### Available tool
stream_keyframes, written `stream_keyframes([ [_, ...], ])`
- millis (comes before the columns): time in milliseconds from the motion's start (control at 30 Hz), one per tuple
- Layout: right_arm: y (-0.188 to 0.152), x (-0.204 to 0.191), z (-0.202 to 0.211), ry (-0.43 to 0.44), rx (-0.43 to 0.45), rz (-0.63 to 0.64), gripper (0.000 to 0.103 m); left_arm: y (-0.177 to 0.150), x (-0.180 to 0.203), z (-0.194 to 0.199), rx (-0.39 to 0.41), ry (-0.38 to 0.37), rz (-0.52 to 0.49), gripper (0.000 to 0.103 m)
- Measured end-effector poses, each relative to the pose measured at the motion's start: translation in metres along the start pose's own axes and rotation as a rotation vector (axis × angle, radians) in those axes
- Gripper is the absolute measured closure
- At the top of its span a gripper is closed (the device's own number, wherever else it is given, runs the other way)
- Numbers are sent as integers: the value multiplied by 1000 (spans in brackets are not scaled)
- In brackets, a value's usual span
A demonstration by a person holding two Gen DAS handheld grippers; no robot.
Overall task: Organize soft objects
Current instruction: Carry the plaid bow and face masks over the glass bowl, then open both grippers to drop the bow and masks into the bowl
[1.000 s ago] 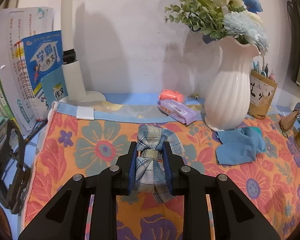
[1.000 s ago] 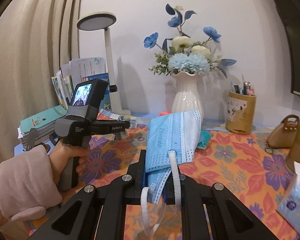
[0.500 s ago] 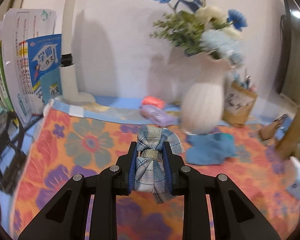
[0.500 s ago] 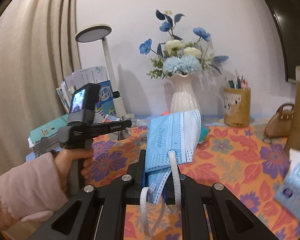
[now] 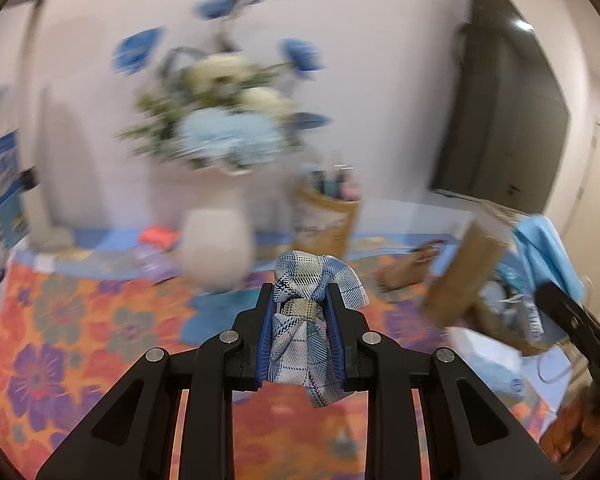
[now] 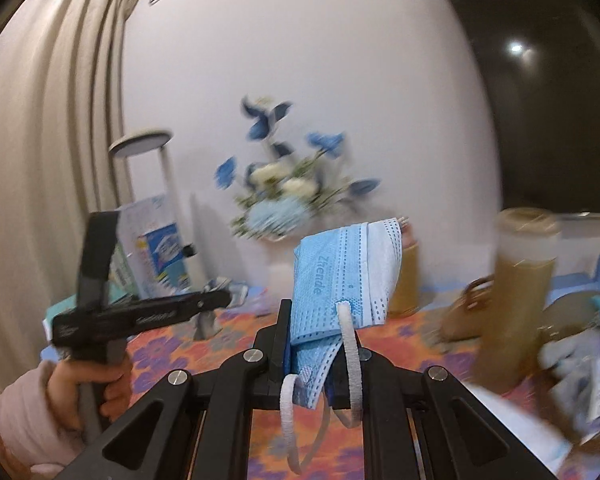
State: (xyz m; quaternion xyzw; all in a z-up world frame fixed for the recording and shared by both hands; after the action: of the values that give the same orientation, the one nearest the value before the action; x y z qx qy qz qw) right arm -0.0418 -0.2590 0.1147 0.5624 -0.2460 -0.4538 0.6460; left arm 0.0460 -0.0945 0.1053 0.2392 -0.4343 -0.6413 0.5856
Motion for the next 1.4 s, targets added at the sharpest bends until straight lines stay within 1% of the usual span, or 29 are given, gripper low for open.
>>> stream_keyframes([
  [233,30,54,33,-89,35,-1,92,10,101,-12,-14,-162,-110,80],
  [333,43,78,48,-128,48,-9,92,12,133,-20,-29,-224,-135,80],
  [433,56,101,59,-149,59,-23,92,16,162,-27,-34,-271,-154,80],
  [500,66,116,62,-160,60,-37,92,17,177,-30,-53,-286,-163,80],
  [600,78,137,61,-178,49,-55,92,19,200,-36,-72,-333,-186,80],
  [633,80,143,61,-185,43,-53,92,19,211,-39,-83,-364,-207,80],
  [733,87,164,56,-224,7,-39,92,15,234,-44,-101,-430,-269,80],
  [800,89,177,54,-245,-14,-38,92,12,248,-50,-117,-458,-299,80],
  [900,89,202,46,-270,-60,-57,92,9,265,-61,-132,-482,-314,80],
  [1033,77,234,35,-300,-135,-122,92,-1,287,-75,-162,-520,-342,80],
  [1100,67,252,28,-314,-182,-166,92,-8,296,-82,-169,-524,-359,80],
  [1200,53,271,20,-359,-244,-182,92,-16,308,-92,-191,-538,-372,78],
  [1233,49,276,18,-359,-258,-199,89,-19,310,-95,-196,-538,-375,73],
  [1267,44,282,16,-346,-278,-233,83,-21,312,-98,-200,-539,-376,61],
  [1300,40,287,14,-328,-298,-265,77,-23,314,-100,-207,-544,-378,44],
  [1333,35,291,12,-304,-318,-300,55,-25,315,-102,-217,-539,-380,34],
  [1367,30,294,9,-282,-338,-333,29,-27,314,-102,-215,-530,-378,22],
  [1400,27,297,9,-284,-348,-346,22,-27,313,-100,-203,-524,-377,21],
])
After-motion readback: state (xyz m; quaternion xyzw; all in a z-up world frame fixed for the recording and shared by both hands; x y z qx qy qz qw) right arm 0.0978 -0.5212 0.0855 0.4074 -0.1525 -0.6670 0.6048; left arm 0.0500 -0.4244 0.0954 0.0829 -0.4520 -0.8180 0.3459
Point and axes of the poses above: each gripper's, at about its wrist camera, not at the fingertips, and z roughly against the way its jaws point, x to its right, y to its top, the point moved 7 cm from there along -z, roughly the way its jaws point, and after that the axes turned 3 degrees about y, right-handed, at the moved point
